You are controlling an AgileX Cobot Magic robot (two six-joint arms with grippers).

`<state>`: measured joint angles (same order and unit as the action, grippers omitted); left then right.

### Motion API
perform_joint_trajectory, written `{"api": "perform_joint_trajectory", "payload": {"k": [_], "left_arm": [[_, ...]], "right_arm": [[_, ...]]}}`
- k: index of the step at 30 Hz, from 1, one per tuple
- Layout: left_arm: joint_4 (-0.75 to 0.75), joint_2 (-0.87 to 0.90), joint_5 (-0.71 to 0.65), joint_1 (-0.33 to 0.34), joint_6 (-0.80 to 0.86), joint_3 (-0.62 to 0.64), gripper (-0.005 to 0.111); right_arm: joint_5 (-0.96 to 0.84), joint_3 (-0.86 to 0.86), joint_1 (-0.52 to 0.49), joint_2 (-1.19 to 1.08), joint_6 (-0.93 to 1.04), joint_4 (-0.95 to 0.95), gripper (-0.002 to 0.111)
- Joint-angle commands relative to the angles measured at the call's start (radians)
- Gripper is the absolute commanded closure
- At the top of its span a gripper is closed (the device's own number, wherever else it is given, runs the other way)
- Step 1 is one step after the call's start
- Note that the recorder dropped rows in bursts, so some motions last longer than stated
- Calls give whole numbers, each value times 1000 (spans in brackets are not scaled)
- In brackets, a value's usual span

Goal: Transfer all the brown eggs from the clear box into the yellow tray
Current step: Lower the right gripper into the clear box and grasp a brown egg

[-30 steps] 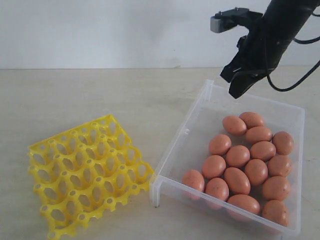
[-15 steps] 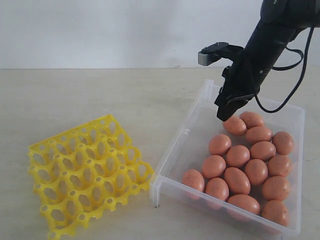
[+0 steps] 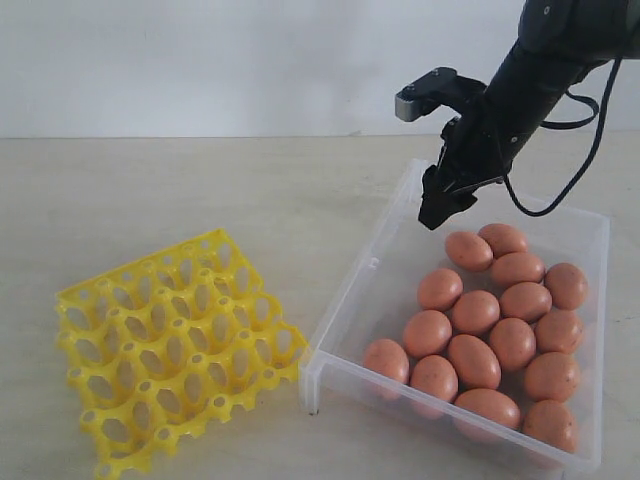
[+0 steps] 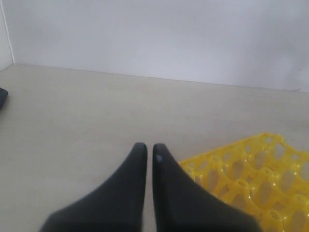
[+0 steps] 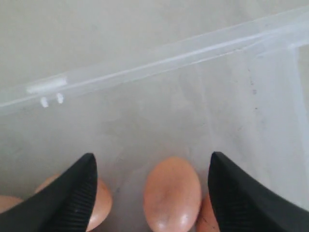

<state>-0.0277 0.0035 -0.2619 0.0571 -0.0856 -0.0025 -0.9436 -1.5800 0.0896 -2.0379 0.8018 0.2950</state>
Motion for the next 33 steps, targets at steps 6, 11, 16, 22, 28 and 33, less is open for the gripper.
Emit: {"api": "perform_joint_trajectory", "payload": {"k": [6,11,16,22,28,33], "left_arm": [[-2,-3,7,3,0,3,103],[-2,-3,7,3,0,3,103],[-2,-3,7,3,0,3,103],[-2,-3,7,3,0,3,103],[-2,-3,7,3,0,3,103],[-2,-3,7,3,0,3,103]], "right_arm": [[39,-2,2,-10,-66,-93,50],[-4,-2,2,-68,-102,-93,50],[22,-2,2,-84,-112,-98,50],[14,-2,2,-105,-116,-96,50],[-12,-2,2,-139,-131,-98,50],[-9,-2,2,-150,-146,-98,54]]}}
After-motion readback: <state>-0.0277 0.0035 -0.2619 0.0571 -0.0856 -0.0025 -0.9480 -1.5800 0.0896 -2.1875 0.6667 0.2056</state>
